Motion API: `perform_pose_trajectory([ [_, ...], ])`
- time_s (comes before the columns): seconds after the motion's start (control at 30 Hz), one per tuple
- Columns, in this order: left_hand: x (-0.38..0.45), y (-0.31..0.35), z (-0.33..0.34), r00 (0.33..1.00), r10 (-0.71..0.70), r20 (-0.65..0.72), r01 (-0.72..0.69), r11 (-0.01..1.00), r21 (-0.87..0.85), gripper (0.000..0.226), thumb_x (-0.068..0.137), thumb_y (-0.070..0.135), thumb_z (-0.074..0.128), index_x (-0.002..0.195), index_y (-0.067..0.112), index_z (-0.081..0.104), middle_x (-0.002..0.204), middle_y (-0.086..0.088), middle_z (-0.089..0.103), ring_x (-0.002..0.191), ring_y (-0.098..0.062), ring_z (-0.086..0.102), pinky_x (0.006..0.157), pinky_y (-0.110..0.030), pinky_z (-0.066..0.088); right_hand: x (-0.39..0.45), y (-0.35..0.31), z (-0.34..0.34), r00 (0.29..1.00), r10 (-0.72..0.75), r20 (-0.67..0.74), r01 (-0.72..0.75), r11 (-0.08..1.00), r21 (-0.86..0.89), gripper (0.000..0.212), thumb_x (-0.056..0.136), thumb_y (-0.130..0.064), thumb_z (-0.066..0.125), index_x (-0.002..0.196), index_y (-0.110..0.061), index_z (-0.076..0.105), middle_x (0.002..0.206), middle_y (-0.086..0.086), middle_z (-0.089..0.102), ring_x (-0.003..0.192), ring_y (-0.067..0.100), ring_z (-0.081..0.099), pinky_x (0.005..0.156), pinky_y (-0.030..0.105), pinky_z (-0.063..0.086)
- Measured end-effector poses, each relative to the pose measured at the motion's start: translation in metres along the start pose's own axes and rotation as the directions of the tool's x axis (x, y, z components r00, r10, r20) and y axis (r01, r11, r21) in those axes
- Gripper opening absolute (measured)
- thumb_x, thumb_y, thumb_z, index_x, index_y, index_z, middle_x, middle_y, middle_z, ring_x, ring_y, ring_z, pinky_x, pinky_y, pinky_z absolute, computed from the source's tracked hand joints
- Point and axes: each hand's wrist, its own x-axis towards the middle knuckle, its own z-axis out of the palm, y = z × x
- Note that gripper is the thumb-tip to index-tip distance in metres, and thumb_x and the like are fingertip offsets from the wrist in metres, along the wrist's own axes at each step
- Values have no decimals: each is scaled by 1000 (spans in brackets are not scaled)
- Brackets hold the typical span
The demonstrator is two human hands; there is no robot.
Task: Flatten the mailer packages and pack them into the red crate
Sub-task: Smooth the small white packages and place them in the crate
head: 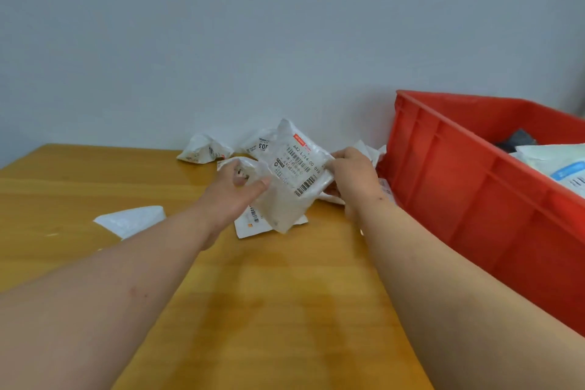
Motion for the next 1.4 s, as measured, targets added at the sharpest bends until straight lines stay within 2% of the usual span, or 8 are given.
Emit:
perform_pose_trajectory([
  [0.27,-60,-13,0,913,-277,300,209,948,238,40,84,44,71,117,23,63,116,8,63,106,-14,56,86,-30,43,-57,25,-26,891,346,293,-362,932,1,11,97,-2,48,96,-10,56,77,11,70,72,25,67,87,44,55],
  [0.33,-71,-22,6,890,-318,326,247,939,239,17,88,27,72,100,18,65,97,4,70,86,-14,63,76,-29,48,-67,32,-26,920,311,238,-242,930,-278,13,96,-3,49,104,-7,59,86,14,66,74,25,62,80,42,56],
  [0.47,-77,-34,15,909,-326,259,246,923,296,10,89,11,68,99,15,68,98,-8,73,80,-17,61,69,-28,47,-82,50,-21,973,150,177,52,604,-796,35,94,-10,52,129,-11,58,132,12,55,107,28,58,89,37,51],
  [0.6,-74,-33,21,963,-210,168,119,892,435,22,93,16,63,114,19,65,108,0,65,86,-14,57,63,-21,42,-91,63,-18,952,-16,305,272,494,-826,52,92,-36,56,143,-28,47,151,-1,36,136,24,39,109,42,38],
  [0.77,-66,-28,27,995,68,71,-98,704,704,42,97,23,55,139,29,50,111,6,59,104,-17,56,75,-25,45,-101,88,-10,838,134,528,428,438,-791,73,94,-62,46,156,-37,18,165,-10,9,149,23,17,118,46,25],
  [1.0,-75,-45,32,940,84,332,-336,400,852,53,97,56,42,143,31,43,139,5,44,129,-17,39,104,-37,41,-109,78,-7,888,-66,455,459,58,-887,68,88,-76,34,120,-20,56,125,5,49,117,26,46,99,44,36],
  [1.13,-77,-48,28,919,17,395,-375,354,857,51,102,48,35,149,30,34,147,3,39,135,-17,34,105,-34,38,-110,88,-5,827,-21,562,554,206,-807,64,97,-57,40,150,-20,36,163,3,19,148,24,18,118,42,22],
  [1.4,-75,-41,33,910,-136,392,-345,277,897,55,104,46,29,153,20,26,151,-1,39,136,-22,37,107,-36,38,-107,102,-1,845,84,528,483,305,-821,71,102,-53,28,159,-15,10,167,4,2,153,17,-3,124,34,6],
])
